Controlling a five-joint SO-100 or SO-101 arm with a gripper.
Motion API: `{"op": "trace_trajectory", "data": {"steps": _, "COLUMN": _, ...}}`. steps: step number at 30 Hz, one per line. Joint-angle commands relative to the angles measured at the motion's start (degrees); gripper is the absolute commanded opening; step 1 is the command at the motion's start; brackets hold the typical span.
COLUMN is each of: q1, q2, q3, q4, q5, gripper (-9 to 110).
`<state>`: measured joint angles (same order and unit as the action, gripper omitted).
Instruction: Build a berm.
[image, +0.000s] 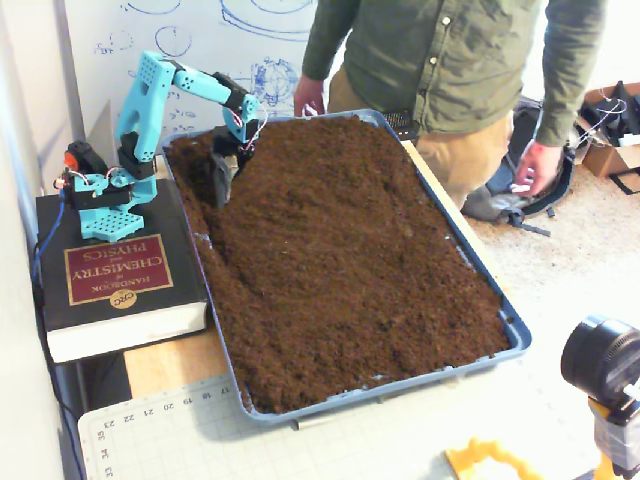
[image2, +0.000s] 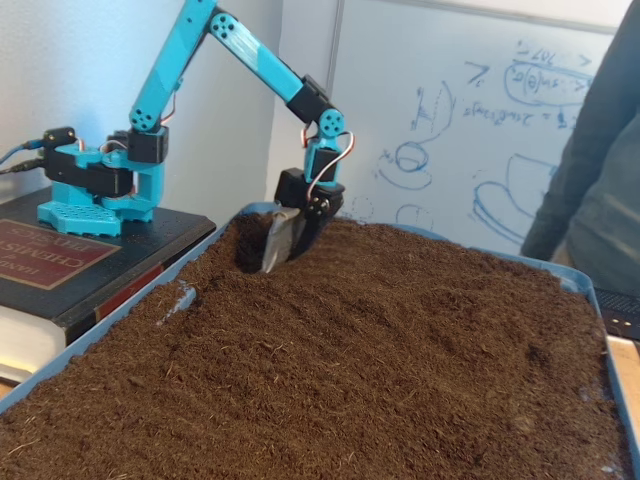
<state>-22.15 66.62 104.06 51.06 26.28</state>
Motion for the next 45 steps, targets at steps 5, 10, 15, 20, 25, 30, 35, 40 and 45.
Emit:
{"op": "trace_trajectory", "data": {"steps": 5, "q1": 5.19, "q2": 1.67, "q3": -14.24, "q4": -2.55, "q5": -5.27, "gripper": 1}}
{"op": "trace_trajectory", "data": {"steps": 10, "q1": 6.77, "q2": 1.67, "q3": -16.52, "q4": -2.55, "q5": -8.17, "gripper": 1}}
{"op": "trace_trajectory", "data": {"steps": 15, "q1": 7.82, "q2": 1.76, "q3": -20.21, "q4": -2.55, "q5": -9.23, "gripper": 1}}
{"op": "trace_trajectory", "data": {"steps": 20, "q1": 8.44, "q2": 1.67, "q3": -21.62, "q4": -2.55, "q5": -11.16, "gripper": 1}}
{"op": "trace_trajectory", "data": {"steps": 25, "q1": 9.23, "q2": 3.43, "q3": -23.91, "q4": -2.02, "q5": -14.06, "gripper": 1}}
{"op": "trace_trajectory", "data": {"steps": 30, "q1": 9.23, "q2": 9.05, "q3": -23.73, "q4": -1.76, "q5": -16.00, "gripper": 1}}
{"op": "trace_trajectory", "data": {"steps": 35, "q1": 9.05, "q2": 13.18, "q3": -23.55, "q4": 1.41, "q5": -17.40, "gripper": 1}}
{"op": "trace_trajectory", "data": {"steps": 40, "q1": 9.32, "q2": 19.95, "q3": -23.73, "q4": 9.58, "q5": -17.49, "gripper": 1}}
{"op": "trace_trajectory", "data": {"steps": 45, "q1": 12.92, "q2": 25.58, "q3": -20.04, "q4": 20.04, "q5": -17.67, "gripper": 1}}
